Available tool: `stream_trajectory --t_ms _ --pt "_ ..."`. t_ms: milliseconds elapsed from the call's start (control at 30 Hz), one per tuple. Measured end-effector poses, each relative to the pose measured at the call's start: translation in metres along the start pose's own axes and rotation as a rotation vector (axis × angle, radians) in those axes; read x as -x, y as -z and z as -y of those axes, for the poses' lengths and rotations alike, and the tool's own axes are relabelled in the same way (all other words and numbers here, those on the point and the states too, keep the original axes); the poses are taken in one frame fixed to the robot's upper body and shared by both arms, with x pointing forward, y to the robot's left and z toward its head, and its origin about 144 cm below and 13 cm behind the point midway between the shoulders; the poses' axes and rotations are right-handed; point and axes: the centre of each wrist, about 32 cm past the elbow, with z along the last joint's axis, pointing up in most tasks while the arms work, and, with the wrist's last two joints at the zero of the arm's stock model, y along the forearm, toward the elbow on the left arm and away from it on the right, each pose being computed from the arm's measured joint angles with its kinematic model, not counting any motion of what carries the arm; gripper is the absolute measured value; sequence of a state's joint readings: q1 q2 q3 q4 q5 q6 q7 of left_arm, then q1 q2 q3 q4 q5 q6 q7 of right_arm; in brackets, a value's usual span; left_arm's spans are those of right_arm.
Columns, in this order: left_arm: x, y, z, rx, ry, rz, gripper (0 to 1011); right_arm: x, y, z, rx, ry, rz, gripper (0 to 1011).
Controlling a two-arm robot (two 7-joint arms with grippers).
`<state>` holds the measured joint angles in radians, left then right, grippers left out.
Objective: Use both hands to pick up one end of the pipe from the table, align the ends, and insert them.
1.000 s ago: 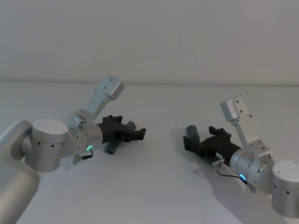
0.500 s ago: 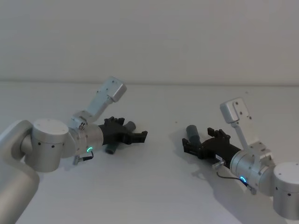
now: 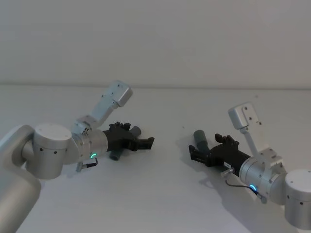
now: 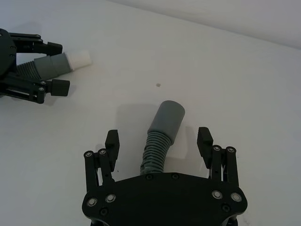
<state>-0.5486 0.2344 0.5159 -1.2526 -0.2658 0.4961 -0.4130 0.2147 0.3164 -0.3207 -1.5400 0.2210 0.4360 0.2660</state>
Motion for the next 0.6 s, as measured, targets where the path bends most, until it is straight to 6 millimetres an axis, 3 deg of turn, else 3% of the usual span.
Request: stream_trajectory --t_ms 600 --pt "0.0001 0.0 -0.0002 -0.001 0.003 0.003 1001 0.0002 0.0002 0.0006 0.001 -0.003 0.002 1001"
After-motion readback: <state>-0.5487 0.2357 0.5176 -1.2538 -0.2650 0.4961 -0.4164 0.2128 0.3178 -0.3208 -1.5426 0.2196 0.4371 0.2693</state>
